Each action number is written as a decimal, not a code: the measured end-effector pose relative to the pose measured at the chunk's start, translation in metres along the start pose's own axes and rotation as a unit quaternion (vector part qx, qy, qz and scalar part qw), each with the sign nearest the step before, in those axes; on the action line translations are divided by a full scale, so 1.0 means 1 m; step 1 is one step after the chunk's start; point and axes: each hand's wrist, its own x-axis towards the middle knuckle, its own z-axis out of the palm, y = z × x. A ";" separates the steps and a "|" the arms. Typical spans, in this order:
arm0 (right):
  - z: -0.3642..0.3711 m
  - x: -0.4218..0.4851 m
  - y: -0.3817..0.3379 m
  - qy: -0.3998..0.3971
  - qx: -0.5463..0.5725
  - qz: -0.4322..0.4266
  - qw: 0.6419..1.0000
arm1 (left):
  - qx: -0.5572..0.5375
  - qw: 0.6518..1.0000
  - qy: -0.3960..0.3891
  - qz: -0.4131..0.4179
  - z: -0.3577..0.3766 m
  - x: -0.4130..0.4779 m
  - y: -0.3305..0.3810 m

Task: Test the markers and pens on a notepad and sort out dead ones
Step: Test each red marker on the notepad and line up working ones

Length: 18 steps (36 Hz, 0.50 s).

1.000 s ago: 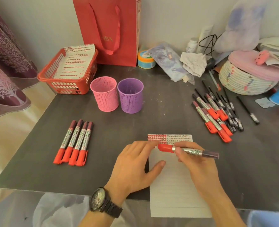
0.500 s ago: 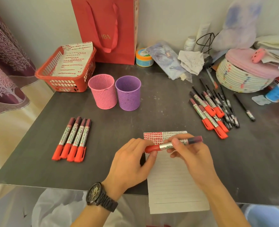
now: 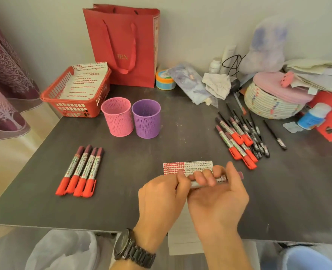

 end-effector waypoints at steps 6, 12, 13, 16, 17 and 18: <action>0.000 0.004 -0.007 0.071 0.002 0.024 0.997 | 0.062 0.997 0.006 0.049 -0.005 -0.005 0.005; -0.007 0.006 -0.008 0.068 -0.030 0.045 0.996 | 0.077 0.995 -0.023 0.060 -0.007 -0.010 0.003; -0.008 0.007 -0.009 0.062 -0.027 0.049 0.997 | 0.076 0.995 -0.028 0.064 -0.008 -0.011 0.003; -0.012 0.008 -0.011 0.027 -0.029 0.068 0.997 | 0.061 0.995 -0.044 0.067 -0.010 -0.014 0.003; -0.014 0.009 -0.010 0.009 -0.032 0.076 0.997 | 0.053 0.995 -0.055 0.059 -0.009 -0.016 0.003; -0.015 0.009 -0.010 -0.012 -0.036 0.083 0.996 | 0.041 0.995 -0.076 0.039 -0.009 -0.018 0.003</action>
